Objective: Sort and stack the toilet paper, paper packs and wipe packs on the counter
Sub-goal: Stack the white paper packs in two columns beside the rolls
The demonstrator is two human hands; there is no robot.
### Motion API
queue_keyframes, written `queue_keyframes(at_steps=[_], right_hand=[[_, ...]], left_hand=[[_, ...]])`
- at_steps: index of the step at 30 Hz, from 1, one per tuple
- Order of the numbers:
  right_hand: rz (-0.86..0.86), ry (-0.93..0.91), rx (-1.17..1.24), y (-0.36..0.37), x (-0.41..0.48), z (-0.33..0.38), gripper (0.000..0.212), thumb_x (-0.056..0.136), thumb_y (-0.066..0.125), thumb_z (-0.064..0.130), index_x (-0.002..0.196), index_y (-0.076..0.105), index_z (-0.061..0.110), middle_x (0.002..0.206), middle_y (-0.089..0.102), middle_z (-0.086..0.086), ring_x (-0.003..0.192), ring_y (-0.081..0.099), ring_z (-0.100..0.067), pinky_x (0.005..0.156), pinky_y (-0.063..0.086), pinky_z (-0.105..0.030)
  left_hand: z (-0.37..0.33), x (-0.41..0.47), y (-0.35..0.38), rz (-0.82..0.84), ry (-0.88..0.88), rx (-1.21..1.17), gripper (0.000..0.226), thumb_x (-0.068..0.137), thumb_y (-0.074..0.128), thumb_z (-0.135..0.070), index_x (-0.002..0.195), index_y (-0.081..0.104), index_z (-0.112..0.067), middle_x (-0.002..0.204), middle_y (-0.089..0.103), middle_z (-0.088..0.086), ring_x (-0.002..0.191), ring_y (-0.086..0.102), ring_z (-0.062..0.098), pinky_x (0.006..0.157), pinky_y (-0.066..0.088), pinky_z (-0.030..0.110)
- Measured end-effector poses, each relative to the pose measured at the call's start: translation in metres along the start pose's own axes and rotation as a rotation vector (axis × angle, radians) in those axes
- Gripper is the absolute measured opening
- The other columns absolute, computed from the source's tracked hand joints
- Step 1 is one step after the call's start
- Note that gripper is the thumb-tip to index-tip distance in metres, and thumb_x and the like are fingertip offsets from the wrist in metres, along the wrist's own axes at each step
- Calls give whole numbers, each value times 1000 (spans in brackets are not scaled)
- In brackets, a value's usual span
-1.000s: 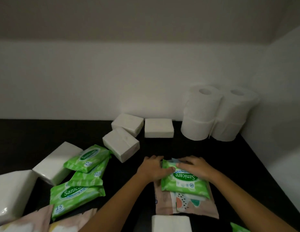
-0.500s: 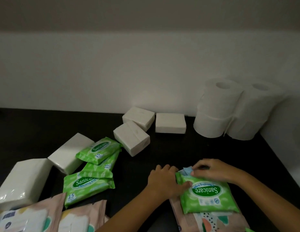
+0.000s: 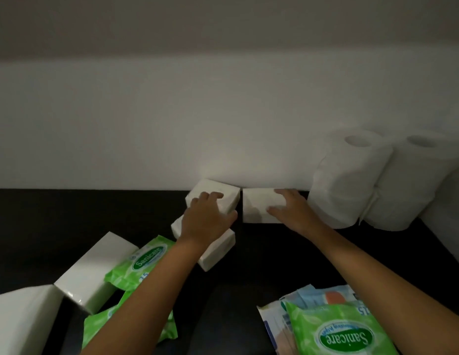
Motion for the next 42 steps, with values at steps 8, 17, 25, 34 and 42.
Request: queue_keyframes(at_steps=[8, 17, 25, 34, 42], right_hand=[[168, -34, -465, 33, 40, 3, 83, 80, 50, 66, 148, 12, 39, 160, 0, 5, 147, 0, -30, 116, 6, -53], [256, -32, -401, 38, 24, -9, 83, 76, 55, 67, 145, 14, 48, 159, -3, 14, 147, -10, -22, 117, 2, -57], [123, -21, -409, 27, 12, 4, 55, 90, 35, 60, 138, 41, 34, 154, 28, 2, 145, 16, -26, 117, 3, -49], [180, 37, -389, 34, 25, 34, 73, 86, 51, 54, 146, 26, 22, 155, 22, -7, 144, 15, -30, 118, 12, -50], [145, 101, -566, 45, -15, -3, 67, 94, 37, 49, 149, 1, 35, 159, -8, -6, 145, -7, -39, 113, 9, -61]], left_hand=[[7, 29, 61, 232, 148, 370, 86, 84, 53, -50, 150, 3, -24, 160, 1, 2, 147, 1, 30, 118, 3, 45], [34, 29, 41, 206, 226, 448, 61, 90, 43, -45, 146, 25, -26, 155, 22, -4, 144, 19, 20, 117, 10, 42], [45, 16, 20, 290, 316, 398, 52, 90, 47, -26, 139, 32, -36, 143, 39, -9, 135, 35, 16, 118, 6, 44], [57, 4, 0, 242, 290, 547, 46, 94, 39, -28, 139, 36, -35, 141, 40, -11, 135, 36, 13, 117, -7, 47], [23, 14, 21, 64, 162, 88, 56, 88, 52, -41, 139, 37, -23, 147, 32, -3, 133, 36, 19, 106, 36, 33]])
Point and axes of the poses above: each hand's wrist, its own x-axis towards the middle knuckle, its own y-axis out of the palm, z = x × y, the point moved 5 cm from there along x, towards the middle knuckle
